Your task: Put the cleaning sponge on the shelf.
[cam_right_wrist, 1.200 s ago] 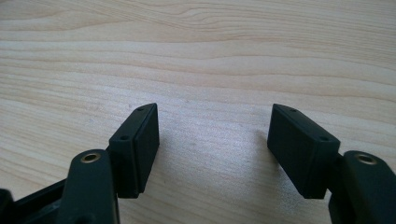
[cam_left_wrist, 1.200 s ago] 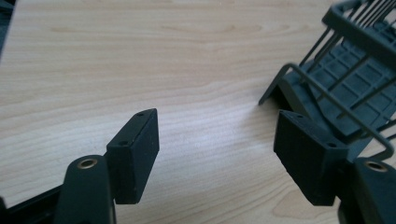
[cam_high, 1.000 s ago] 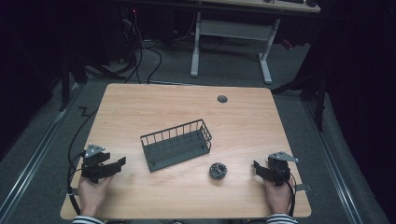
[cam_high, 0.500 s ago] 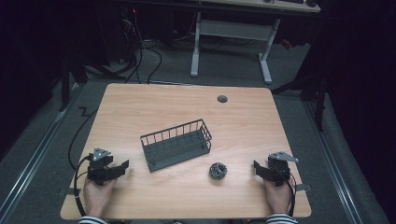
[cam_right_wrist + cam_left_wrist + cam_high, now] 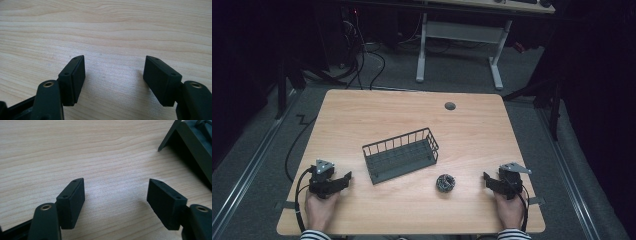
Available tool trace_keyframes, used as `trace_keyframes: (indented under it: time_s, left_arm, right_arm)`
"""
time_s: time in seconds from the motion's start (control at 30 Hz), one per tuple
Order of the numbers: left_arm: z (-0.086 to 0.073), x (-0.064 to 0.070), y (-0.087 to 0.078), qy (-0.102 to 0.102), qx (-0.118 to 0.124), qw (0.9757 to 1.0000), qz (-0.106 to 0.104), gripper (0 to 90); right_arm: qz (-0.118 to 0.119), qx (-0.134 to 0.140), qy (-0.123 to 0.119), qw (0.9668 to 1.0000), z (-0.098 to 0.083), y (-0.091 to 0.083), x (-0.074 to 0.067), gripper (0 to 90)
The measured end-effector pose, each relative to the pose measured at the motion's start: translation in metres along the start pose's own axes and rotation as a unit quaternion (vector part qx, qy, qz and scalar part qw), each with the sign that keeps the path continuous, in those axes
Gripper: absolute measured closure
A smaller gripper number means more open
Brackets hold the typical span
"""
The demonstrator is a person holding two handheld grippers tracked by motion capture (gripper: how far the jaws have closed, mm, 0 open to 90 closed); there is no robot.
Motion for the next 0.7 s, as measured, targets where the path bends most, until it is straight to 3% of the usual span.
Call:
trace_keyframes:
  time_s: [0.2, 0.43, 0.7]
  left_arm:
    - [-0.0003, 0.0024, 0.0022, 0.014, -0.005, 0.9997, 0.019, 31.0]
    - [0.0001, 0.0021, 0.0028, 0.012, -0.004, 0.9997, 0.019, 30.0]
    - [0.0004, 0.0022, 0.0032, 0.013, -0.005, 0.9997, 0.019, 29.8]
  right_arm:
    - [0.001, 0.001, 0.000, 1.0000, 0.0001, 0.0002, 0.0000, 34.2]
    - [0.014, 0.004, -0.011, 0.9998, -0.0004, -0.0014, -0.0032, 36.6]
    - [0.018, 0.001, -0.016, 0.9997, 0.0004, -0.0012, -0.0062, 32.8]
Point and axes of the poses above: each handheld gripper's, and its own axes: y roughly forward along the jaws, z roughly out of its top, x roughly to its right, the point moved 4 cm from there along y, roughly forward along the jaws, and after that the axes turned 12 degrees about -z, right-handed, at the moved point
